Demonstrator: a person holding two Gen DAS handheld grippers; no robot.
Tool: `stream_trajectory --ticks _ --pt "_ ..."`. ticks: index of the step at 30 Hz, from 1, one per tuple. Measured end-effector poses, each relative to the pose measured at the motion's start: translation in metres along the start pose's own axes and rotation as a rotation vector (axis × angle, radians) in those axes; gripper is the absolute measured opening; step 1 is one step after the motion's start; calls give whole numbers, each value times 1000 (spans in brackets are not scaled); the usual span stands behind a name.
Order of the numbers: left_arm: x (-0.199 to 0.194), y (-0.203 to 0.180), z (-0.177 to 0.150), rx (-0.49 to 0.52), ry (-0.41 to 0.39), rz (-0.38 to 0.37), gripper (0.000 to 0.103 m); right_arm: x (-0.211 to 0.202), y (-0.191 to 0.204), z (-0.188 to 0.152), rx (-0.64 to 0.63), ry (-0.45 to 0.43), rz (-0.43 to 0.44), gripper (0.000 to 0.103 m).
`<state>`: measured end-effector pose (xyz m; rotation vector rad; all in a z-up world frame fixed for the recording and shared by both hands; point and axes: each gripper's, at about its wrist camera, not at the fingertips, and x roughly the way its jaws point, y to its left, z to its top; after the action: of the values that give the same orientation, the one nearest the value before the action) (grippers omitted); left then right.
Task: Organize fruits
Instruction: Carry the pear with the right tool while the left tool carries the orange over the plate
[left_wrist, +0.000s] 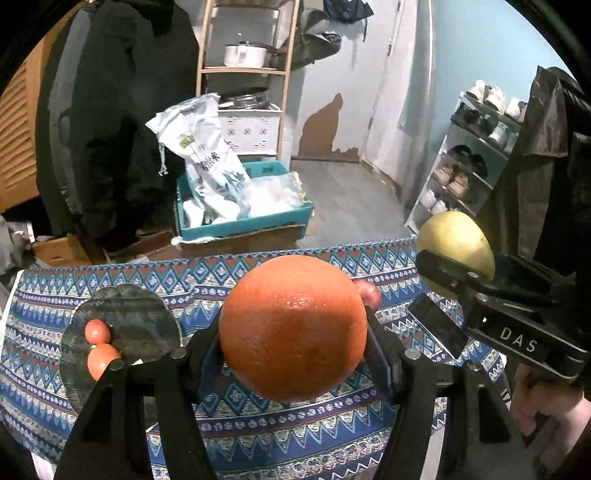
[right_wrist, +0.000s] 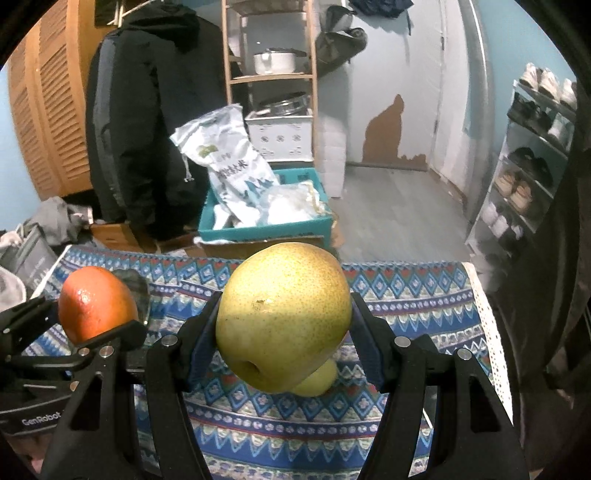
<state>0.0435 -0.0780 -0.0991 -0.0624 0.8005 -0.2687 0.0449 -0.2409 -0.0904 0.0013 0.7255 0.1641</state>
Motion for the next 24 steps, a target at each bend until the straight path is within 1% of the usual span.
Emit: stream_trajectory --ticks 12,24 --pt "-13 39 0 -59 -33 48 68 7 41 18 -39 -11 48 66" --pt "-18 94 -10 -146 -26 94 68 26 92 33 -100 5 101 66"
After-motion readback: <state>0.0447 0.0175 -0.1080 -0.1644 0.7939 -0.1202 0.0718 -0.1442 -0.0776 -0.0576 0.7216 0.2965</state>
